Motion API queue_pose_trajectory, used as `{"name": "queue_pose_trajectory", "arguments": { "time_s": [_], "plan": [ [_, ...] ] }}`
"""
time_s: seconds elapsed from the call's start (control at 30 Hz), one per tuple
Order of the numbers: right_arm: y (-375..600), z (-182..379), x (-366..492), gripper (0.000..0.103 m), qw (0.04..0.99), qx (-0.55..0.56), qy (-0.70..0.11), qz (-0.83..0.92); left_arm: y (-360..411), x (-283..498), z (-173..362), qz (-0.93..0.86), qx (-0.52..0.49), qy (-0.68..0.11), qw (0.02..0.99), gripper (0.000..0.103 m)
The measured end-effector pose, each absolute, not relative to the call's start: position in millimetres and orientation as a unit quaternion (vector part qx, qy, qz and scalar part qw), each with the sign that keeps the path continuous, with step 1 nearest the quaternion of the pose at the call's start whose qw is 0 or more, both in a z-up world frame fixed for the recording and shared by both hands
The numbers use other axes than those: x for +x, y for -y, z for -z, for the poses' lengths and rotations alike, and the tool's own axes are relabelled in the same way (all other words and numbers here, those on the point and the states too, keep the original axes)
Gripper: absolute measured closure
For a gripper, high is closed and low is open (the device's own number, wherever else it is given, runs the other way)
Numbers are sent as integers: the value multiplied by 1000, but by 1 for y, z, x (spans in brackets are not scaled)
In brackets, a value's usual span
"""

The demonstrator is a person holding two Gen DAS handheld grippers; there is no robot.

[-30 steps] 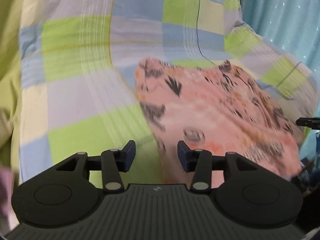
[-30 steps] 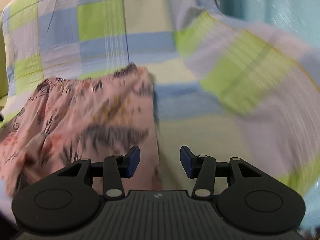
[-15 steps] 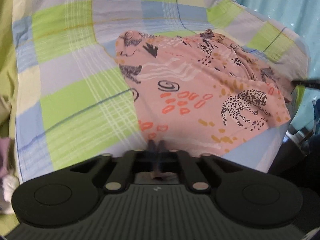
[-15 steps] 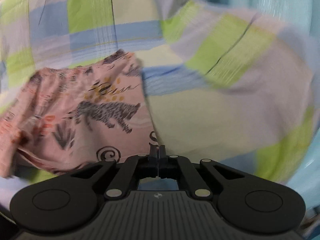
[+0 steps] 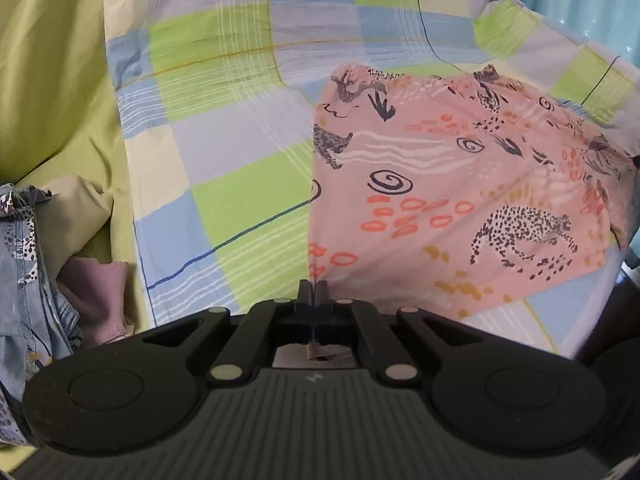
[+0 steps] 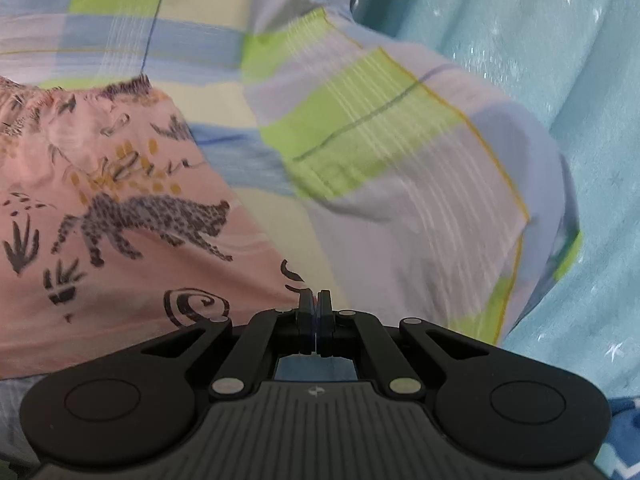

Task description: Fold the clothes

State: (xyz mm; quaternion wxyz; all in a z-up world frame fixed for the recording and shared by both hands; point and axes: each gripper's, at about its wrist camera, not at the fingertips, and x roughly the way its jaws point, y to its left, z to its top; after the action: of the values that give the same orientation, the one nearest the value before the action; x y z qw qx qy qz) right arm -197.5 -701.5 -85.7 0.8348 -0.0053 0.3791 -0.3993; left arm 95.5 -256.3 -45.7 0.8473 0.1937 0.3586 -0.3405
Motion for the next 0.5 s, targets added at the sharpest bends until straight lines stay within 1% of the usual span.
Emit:
{"name": "queue_pose_trajectory", "arguments": {
  "time_s": [0.13,0.2,0.23,0.27,0.33,0.43,0.5],
  "plan": [
    [694,85,-199,102,831,-15,-379,407,260,94,45,339,215,-355,845,103],
    [684,75,-202,86,834,-16,-377,403,258,93,41,331,214,-352,849,99],
    [679,70,-203,84,837,-16,-374,398,257,89,38,328,220,-338,854,97],
    [672,62,-204,83,843,-15,-370,391,256,84,34,324,227,-325,859,95],
    [654,48,-206,82,858,-9,-360,366,255,73,28,324,243,-297,865,95],
    [614,39,-203,80,886,-13,-356,295,260,44,21,370,254,-253,857,92],
    [585,38,-198,80,903,-24,-356,240,273,24,23,430,255,-233,834,83]
  ]
}}
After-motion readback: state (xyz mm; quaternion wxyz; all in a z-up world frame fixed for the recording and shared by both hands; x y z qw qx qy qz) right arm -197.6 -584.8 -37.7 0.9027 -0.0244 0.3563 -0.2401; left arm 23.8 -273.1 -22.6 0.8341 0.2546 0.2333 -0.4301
